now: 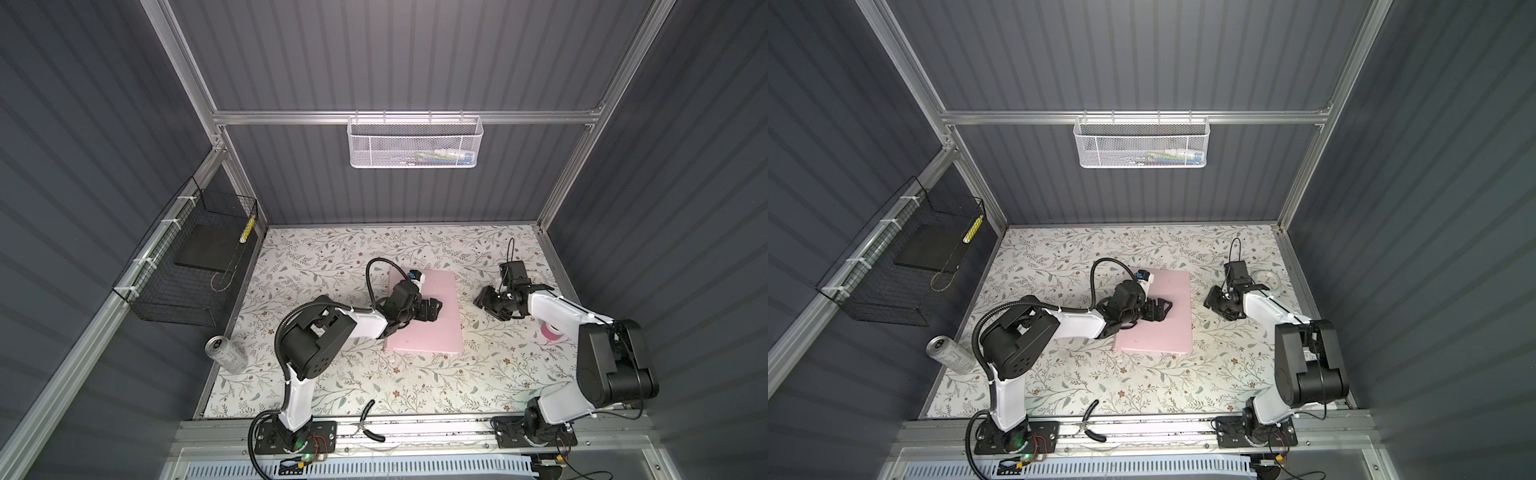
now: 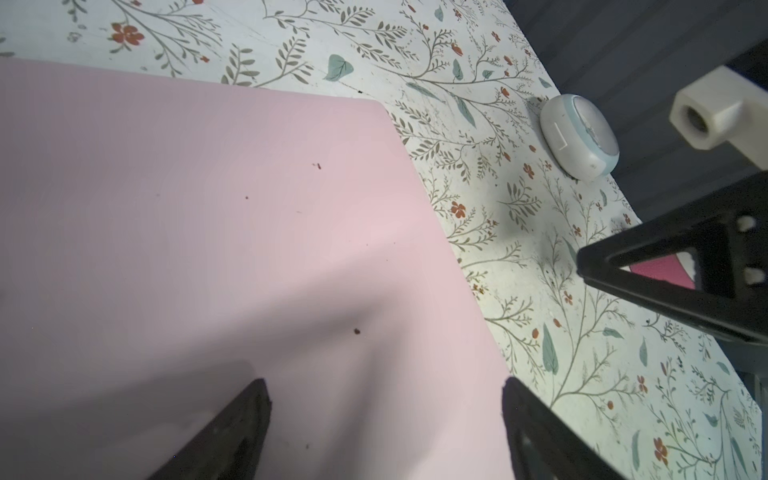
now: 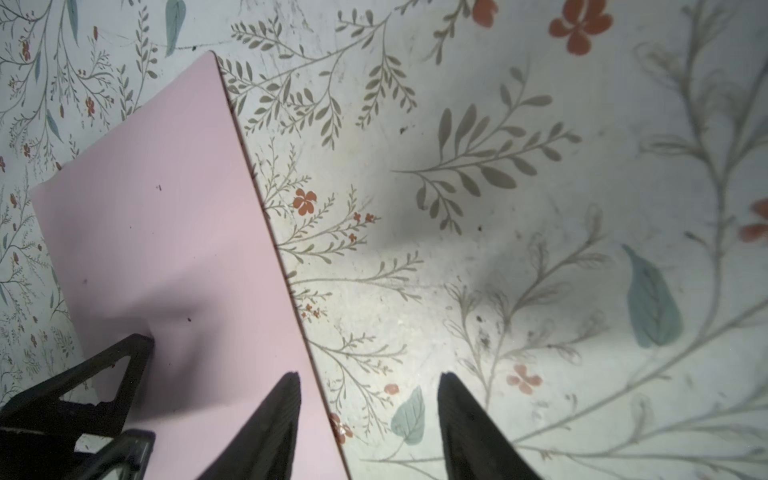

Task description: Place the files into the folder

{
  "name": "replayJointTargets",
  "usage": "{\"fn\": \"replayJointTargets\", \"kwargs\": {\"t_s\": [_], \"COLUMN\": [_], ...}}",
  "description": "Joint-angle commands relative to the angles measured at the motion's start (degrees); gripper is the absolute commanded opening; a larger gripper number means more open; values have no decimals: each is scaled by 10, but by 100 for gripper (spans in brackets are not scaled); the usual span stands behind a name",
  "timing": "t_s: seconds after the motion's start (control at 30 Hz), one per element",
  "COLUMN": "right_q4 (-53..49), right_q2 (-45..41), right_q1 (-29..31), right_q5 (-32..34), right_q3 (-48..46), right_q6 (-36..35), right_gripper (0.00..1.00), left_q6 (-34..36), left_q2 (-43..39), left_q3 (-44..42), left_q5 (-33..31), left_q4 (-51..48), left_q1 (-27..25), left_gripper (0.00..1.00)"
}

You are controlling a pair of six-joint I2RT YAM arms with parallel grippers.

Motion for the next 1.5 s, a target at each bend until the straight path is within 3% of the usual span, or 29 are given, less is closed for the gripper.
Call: {"fn": "replayJointTargets", "kwargs": {"t_s": [0.0, 0.47, 0.73, 0.87, 0.97, 1.07, 1.1, 1.2, 1.33, 1.4, 1.47], "right_q4": [13, 46, 29, 10, -18, -37, -56, -57, 17, 47, 66], "right_q2": [37, 150, 191, 178, 151, 94, 69, -26, -161, -204, -226], "right_q1": [12, 71, 76, 75, 75, 76, 76, 76, 78, 80, 80], "right_q5": [-20, -58, -51, -6, 44, 105, 130, 190, 239, 257, 281], "right_q3": [19, 120, 173, 184, 193, 178, 168, 117, 12, -19, -35], "right_q6": [-1, 14, 2, -18, -40, -62, -71, -102, -119, -125, -132], "right_gripper": [54, 48, 42, 40, 42, 49, 53, 70, 75, 78, 80], "left_q6": [16, 105, 112, 116, 122, 131, 135, 161, 244, 317, 337], "left_q2": [-2, -151, -223, -233, -253, -283, -294, -332, -366, -365, -358], "left_q3": [3, 57, 9, -11, -39, -62, -72, -117, -220, -270, -297], "left_q5": [-16, -72, -111, -120, -128, -177, -214, -331, -462, -481, -465], "left_q4": [-36, -213, -221, -226, -213, -226, -231, -216, -62, 40, 79], "left_q1": [11, 36, 45, 62, 77, 85, 85, 86, 96, 113, 165], "left_gripper": [90, 94, 94, 93, 93, 94, 99, 100, 100, 100, 100]}}
